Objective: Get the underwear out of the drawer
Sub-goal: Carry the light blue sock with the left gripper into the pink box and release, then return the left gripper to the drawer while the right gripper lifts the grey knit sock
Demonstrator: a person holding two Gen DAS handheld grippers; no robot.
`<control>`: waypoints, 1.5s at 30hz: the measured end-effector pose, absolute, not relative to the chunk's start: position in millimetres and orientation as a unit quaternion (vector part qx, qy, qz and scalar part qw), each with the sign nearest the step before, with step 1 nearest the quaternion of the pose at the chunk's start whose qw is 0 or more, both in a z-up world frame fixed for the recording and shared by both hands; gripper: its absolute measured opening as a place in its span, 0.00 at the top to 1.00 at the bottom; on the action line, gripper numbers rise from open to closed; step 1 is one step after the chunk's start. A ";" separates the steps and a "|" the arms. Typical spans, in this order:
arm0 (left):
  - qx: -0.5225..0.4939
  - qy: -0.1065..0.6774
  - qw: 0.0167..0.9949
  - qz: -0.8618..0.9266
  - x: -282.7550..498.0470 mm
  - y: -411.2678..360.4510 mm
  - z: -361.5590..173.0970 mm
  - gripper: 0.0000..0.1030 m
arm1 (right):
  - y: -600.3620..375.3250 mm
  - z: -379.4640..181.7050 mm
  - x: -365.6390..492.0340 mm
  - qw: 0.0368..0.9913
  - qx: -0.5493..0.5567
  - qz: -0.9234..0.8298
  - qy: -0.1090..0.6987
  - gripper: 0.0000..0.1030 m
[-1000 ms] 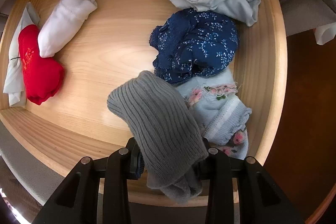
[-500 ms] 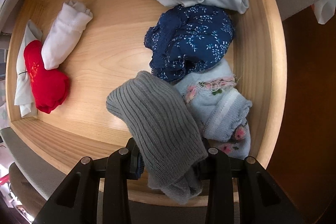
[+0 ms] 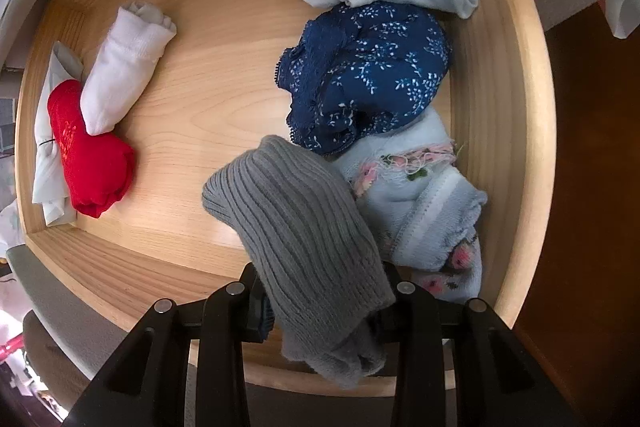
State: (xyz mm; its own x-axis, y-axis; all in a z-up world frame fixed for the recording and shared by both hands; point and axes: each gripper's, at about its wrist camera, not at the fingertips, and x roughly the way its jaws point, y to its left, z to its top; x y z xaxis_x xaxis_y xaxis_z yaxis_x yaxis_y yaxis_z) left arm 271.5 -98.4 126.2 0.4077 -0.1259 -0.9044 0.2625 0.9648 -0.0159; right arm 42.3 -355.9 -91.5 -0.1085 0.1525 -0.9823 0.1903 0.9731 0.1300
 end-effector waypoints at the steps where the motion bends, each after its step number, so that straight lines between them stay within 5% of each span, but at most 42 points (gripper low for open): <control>1: 0.064 0.532 0.837 -0.111 271.9 -97.5 125.3 0.49 | -356.8 -94.3 41.7 0.658 0.116 -0.015 0.744 0.68; 24: 0.049 0.497 0.857 -0.128 193.8 -44.4 162.3 0.47 | -321.5 -96.1 43.1 0.660 0.068 -0.031 0.747 0.68; 45: 0.054 0.544 0.837 -0.024 80.1 -7.0 3.0 0.47 | -265.6 -70.9 43.7 0.709 0.082 -0.024 0.700 0.74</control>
